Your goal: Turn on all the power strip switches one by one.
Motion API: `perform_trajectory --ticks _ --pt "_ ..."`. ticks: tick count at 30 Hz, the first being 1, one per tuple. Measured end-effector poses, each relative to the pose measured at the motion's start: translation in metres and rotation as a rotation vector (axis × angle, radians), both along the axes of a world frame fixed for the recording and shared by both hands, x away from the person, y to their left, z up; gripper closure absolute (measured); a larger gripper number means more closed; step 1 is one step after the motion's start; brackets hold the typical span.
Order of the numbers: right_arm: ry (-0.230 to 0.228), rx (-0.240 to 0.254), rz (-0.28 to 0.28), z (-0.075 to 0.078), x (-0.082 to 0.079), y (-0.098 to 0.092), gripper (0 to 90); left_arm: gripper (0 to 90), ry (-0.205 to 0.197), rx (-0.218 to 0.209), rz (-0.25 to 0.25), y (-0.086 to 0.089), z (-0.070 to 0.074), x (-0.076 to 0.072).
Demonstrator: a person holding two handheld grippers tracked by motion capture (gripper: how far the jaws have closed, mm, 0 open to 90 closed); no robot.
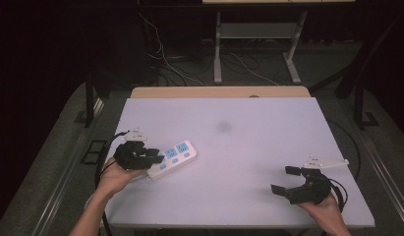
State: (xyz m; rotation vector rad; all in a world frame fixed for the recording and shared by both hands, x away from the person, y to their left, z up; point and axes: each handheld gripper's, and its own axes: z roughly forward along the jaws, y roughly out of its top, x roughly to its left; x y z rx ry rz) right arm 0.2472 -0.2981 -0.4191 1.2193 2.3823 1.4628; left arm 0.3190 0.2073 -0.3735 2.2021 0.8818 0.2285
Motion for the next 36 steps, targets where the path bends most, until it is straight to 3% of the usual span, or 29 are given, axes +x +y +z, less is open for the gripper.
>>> perform_trajectory --ticks 7,17,36 --pt "-0.001 -0.001 -0.001 0.0 0.0 0.0 0.6 88.9 0.03 0.005 0.005 0.002 -0.003 0.005" --pt "-0.003 -0.008 0.003 0.0 0.0 0.0 0.6 89.2 0.069 0.054 -0.026 -0.006 -0.012 0.011" --pt "0.002 -0.017 0.013 -0.001 0.0 0.001 0.6 89.2 0.092 0.077 -0.042 -0.01 -0.023 0.011"
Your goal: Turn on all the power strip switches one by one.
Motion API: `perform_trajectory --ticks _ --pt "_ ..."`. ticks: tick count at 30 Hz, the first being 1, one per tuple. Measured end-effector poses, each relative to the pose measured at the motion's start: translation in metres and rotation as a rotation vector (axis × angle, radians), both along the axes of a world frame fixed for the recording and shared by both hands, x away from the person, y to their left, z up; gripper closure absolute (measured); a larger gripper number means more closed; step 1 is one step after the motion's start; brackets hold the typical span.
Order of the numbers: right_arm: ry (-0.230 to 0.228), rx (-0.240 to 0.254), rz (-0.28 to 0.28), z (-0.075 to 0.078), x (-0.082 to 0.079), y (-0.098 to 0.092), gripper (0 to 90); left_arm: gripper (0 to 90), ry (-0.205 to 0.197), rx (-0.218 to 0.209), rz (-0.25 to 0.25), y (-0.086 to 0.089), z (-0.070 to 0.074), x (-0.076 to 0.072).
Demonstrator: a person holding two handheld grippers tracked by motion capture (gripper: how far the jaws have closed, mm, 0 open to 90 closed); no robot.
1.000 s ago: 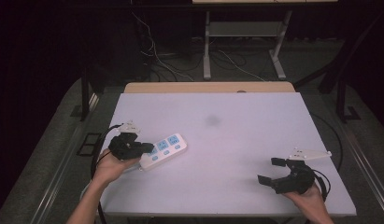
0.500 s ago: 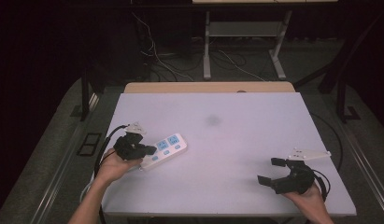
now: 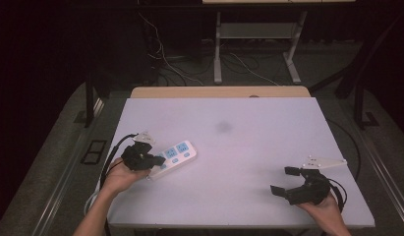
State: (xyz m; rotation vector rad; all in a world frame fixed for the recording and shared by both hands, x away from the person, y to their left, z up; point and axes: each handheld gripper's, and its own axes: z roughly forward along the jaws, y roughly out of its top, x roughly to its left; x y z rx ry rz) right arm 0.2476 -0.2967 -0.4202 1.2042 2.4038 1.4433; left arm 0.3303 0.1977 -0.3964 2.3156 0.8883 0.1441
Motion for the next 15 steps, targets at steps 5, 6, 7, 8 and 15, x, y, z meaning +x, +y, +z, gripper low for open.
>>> perform_trajectory --ticks 5,6,7,8,15 --pt "0.0 -0.002 0.001 -0.0002 0.0001 0.0002 0.6 89.2 -0.001 0.007 -0.009 -0.0015 -0.0013 0.0005" --pt "0.0 -0.001 0.001 -0.0002 0.0 0.0002 0.6 89.2 -0.001 0.008 -0.009 -0.0018 -0.0016 0.0006" --pt "0.0 -0.001 0.001 -0.0002 0.0 0.0002 0.6 89.2 0.0 0.01 -0.009 -0.0022 -0.0023 0.0008" --pt "0.0 -0.002 0.001 -0.0002 0.0 0.0001 0.6 89.2 0.003 0.015 -0.007 -0.0026 -0.0027 0.001" --pt "-0.001 -0.003 -0.006 -0.0001 0.0002 -0.0006 0.6 89.3 0.024 0.0 -0.007 -0.001 -0.0073 0.0018"
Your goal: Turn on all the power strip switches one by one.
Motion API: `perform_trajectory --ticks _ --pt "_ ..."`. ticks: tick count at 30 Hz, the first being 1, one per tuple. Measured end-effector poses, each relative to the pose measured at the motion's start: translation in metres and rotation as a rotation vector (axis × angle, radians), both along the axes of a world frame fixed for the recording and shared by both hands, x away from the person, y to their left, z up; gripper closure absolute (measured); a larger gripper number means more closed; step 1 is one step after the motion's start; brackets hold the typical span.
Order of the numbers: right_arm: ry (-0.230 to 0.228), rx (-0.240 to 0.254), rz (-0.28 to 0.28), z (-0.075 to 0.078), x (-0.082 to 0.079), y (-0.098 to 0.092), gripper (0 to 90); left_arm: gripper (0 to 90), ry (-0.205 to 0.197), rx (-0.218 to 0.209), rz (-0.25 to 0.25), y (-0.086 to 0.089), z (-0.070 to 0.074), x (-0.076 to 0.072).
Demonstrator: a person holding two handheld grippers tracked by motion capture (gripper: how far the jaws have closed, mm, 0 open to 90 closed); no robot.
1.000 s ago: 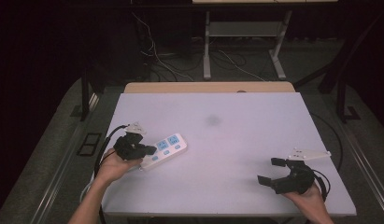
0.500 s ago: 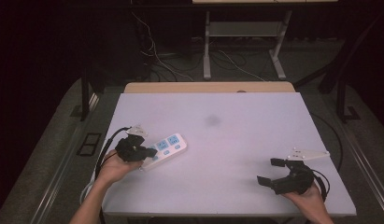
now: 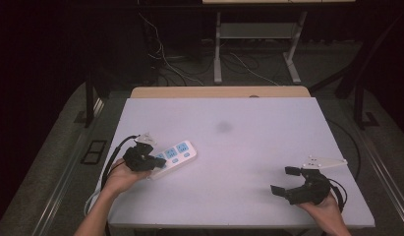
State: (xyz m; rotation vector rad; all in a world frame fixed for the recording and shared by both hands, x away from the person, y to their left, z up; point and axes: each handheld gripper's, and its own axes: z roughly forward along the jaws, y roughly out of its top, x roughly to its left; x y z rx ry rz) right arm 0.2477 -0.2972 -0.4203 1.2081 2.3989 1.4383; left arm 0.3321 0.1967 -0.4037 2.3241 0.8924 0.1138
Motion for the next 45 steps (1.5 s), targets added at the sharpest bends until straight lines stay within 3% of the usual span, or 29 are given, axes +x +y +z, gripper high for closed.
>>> perform_trajectory --ticks 14,45 --pt "-0.004 0.0 -0.005 0.0006 -0.0003 -0.0003 0.6 89.6 0.028 -0.052 0.0 0.0057 -0.0047 0.0025" --pt "-0.011 0.009 -0.016 0.0025 -0.0003 -0.0048 0.5 89.7 0.056 -0.067 0.007 0.0082 -0.0078 0.0057"
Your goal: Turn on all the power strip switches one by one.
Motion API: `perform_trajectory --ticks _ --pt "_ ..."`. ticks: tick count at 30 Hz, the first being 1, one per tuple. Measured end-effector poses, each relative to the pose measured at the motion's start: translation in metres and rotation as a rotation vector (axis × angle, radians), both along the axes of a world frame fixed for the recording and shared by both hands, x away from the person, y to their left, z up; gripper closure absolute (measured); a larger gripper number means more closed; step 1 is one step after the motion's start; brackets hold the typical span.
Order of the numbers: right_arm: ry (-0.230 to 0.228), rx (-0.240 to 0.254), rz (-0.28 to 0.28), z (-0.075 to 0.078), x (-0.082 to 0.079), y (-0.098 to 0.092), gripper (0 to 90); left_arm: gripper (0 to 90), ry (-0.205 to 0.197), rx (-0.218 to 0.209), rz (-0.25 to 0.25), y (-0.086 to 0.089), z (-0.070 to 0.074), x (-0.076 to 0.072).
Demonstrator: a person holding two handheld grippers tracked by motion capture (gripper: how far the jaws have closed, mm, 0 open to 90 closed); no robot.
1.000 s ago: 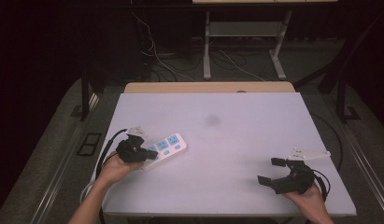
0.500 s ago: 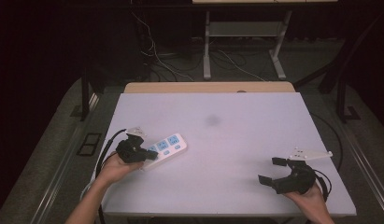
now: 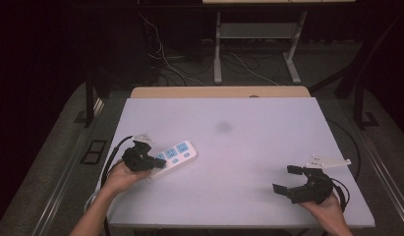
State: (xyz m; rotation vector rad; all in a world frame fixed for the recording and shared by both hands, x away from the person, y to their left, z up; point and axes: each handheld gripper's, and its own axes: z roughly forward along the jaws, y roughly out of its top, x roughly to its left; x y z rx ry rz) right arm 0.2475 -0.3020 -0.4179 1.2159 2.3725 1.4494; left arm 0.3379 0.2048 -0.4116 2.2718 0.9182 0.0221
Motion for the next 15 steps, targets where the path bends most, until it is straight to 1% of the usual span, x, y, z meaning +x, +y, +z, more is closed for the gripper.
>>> perform_trajectory --ticks 4,5,6,8,15 --pt "0.002 0.0 -0.001 -0.0002 0.0002 -0.0001 0.6 89.7 -0.002 -0.003 0.002 0.0 0.0002 0.0" --pt "0.002 0.0 -0.001 -0.0003 0.0001 -0.0002 0.6 89.7 -0.009 -0.011 0.007 0.001 0.0009 0.0" --pt "0.002 0.0 -0.001 -0.0003 0.0001 -0.0002 0.6 89.7 -0.013 -0.006 0.009 0.0017 0.0008 0.0002" --pt "0.001 0.0 -0.001 -0.0004 0.0002 -0.0003 0.6 89.7 -0.021 -0.012 0.023 0.0033 0.0001 0.0007" --pt "0.003 0.002 -0.006 -0.0009 0.0011 -0.0013 0.6 89.6 -0.031 -0.015 0.009 0.0035 0.0022 0.0018"
